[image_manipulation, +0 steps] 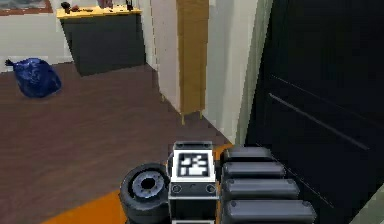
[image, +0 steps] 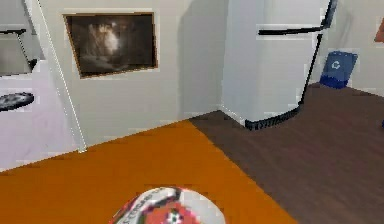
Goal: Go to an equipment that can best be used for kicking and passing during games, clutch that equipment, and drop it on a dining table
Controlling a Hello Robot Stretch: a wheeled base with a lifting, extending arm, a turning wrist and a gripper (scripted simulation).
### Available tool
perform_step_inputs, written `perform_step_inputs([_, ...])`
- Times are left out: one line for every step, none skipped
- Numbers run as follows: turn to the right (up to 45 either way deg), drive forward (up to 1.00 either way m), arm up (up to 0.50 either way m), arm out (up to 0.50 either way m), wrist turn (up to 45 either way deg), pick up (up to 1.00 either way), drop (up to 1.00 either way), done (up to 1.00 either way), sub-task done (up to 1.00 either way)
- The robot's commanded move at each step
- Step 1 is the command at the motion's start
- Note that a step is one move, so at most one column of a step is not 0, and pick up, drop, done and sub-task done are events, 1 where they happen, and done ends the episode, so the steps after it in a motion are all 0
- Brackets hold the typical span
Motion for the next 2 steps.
perform_step_inputs([-45.0,0.0,0.0,0.0,0.0,0.0,0.0,0.0,0.0])
perform_step_inputs([-30.0,0.0,0.0,0.0,0.0,0.0,0.0,0.0,0.0])
